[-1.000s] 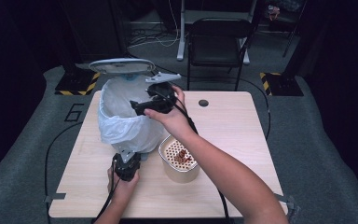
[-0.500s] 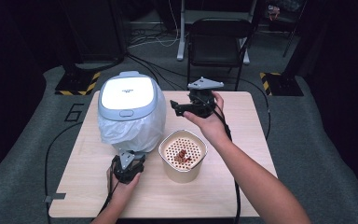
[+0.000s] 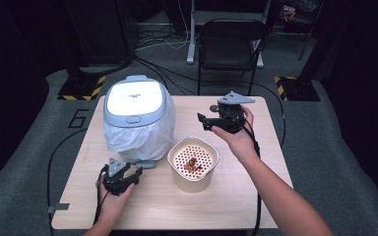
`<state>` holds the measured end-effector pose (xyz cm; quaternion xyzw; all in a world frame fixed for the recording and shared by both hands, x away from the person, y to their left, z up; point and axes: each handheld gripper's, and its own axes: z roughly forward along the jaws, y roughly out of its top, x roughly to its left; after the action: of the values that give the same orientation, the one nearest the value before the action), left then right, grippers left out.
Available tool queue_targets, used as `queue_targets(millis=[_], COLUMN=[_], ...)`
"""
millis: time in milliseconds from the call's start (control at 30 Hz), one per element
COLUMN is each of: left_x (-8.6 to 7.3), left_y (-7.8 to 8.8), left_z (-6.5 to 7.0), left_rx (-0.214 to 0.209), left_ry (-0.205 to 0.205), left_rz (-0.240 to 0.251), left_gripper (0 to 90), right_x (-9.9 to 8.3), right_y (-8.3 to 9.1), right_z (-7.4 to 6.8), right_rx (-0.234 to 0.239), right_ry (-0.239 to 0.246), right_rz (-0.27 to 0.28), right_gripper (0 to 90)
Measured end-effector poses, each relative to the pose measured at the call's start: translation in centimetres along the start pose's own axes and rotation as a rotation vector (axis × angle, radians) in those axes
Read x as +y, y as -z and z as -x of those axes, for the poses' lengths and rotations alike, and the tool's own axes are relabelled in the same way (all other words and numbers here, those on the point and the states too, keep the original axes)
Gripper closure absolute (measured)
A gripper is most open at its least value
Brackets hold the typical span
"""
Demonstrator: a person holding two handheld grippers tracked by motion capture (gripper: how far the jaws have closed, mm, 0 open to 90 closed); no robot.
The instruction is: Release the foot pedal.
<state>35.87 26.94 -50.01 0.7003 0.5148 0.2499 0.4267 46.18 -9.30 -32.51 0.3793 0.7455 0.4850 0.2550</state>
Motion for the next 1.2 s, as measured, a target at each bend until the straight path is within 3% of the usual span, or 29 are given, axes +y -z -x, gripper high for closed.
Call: queue_targets(millis=[200,367,533,600,767,900,1033,1200], left_x=[-0.2,-0.6,-0.7,-1.0,-1.2,-1.4,-1.5,-1.5], left_y=[0.9,1.0,0.8,0.4,0.2,-0.1,-0.2,-0.3], left_z=[-1.9,-3.8,-4.5,-5.1,-5.5,-5.8,-6.2,-6.6], left_rx=[0.013,0.049,0.081,0.101,0.098,0.113,0.127,0.145], left_ry=[0.033,0.074,0.058,0.048,0.049,0.058,0.045,0.071], left_rz=[-0.003,-0.009,-0.007,-0.028,-0.059,-0.044,-0.047,-0.063], left_gripper=[43.8,43.4,42.3,42.3,42.0,40.2,37.6,37.0], right_x=[-2.4,-4.9,-7.3,-9.0,-11.7,-13.6,-15.2,-16.5], right_y=[1.1,1.6,2.0,2.3,2.8,3.1,3.3,3.3], right_z=[1.4,2.5,3.2,3.6,4.0,4.2,4.4,4.5], right_rx=[-0.034,-0.059,-0.097,-0.124,-0.157,-0.186,-0.195,-0.204], right_ry=[-0.014,0.006,0.000,-0.008,-0.034,-0.043,-0.065,-0.065], right_rz=[-0.006,-0.037,-0.055,-0.066,-0.091,-0.121,-0.144,-0.163], right_gripper=[17.1,18.1,18.6,18.7,18.7,18.7,18.7,18.8])
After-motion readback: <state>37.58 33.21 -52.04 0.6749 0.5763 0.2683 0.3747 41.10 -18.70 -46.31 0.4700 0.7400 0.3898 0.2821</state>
